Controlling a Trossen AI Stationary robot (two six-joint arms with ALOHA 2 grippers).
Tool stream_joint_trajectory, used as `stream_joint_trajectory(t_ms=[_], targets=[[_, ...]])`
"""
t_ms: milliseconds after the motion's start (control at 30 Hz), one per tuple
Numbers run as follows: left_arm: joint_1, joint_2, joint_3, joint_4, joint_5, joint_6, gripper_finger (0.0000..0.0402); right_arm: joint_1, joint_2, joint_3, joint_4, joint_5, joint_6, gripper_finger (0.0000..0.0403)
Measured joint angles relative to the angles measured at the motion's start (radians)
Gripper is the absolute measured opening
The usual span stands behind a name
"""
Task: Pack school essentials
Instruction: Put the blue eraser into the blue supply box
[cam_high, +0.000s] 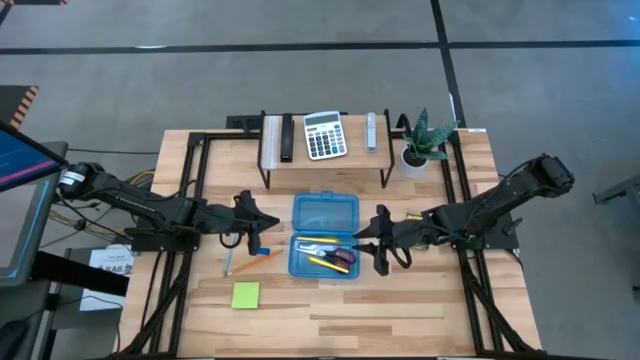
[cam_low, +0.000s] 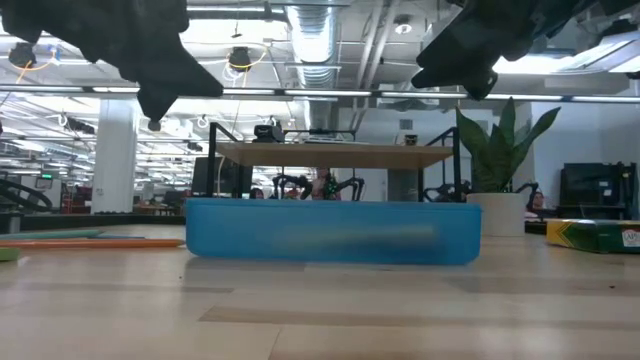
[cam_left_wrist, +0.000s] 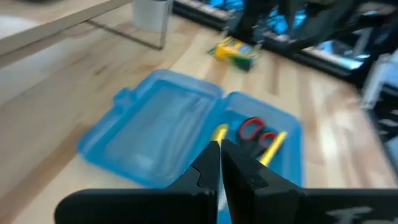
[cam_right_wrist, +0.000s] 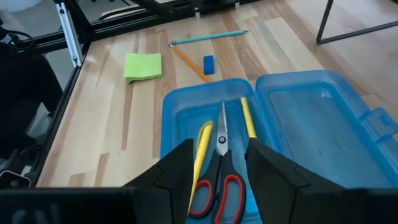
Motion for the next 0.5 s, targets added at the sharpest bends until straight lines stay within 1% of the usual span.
stream_joint_trajectory(t_ms=[167,300,500], targets=[[-0.013,-0.011,0.003,-0.018,0.021,-0.022,0.0019,-0.005,0.0,0.0,0.0,0.0,0.001,0.0164],[-0.016,-0.011,0.004,-0.16,0.059,-0.143,0.0045,-0.005,0.0,0.0,0.0,0.0,0.001,0.0164],[-0.021,0.016,-0.002,-0.289,0.052,-0.256,0.0096,-0.005,0.0,0.0,0.0,0.0,0.002,0.0165]])
